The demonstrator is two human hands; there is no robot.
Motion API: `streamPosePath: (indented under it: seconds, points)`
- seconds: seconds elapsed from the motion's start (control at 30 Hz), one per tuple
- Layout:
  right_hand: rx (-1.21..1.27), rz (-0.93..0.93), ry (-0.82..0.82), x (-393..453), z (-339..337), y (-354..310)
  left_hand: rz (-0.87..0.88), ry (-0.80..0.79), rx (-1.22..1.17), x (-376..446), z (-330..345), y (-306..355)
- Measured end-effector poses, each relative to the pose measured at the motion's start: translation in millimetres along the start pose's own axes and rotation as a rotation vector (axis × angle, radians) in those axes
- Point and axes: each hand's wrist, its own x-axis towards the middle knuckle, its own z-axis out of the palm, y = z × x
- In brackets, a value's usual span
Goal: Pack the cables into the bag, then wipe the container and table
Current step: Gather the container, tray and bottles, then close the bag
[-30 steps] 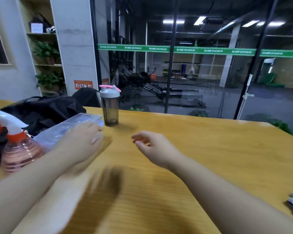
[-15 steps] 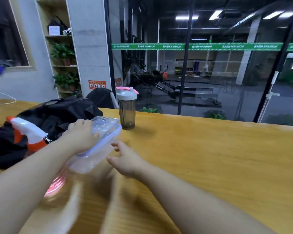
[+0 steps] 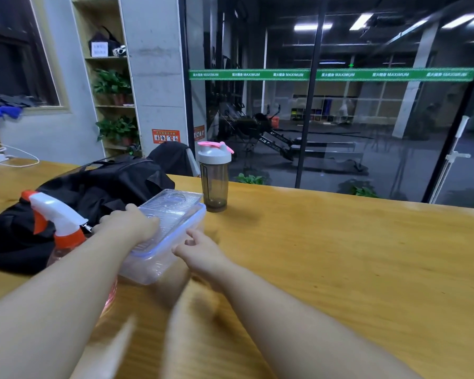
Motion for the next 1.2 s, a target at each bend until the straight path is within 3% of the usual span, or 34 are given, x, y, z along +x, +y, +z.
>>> streamPosePath:
  seconds: [0.4, 0.6, 0.97, 1.2]
  points:
    - [-0.035, -0.039, 0.085, 1, -28, 14, 0.03, -0.071, 0.005, -25, 2, 19]
    - [-0.028, -0.047, 0.113, -14, -60, 24, 0.082, -0.103, -0.258, -54, 8, 41]
    - [0.093, -0.075, 0.32, -49, -155, 37, 0.266, -0.095, -0.452, -101, 18, 135]
    - [0.109, -0.015, 0.511, -71, -230, 61, 0.457, -0.245, -0.814, -133, 29, 205]
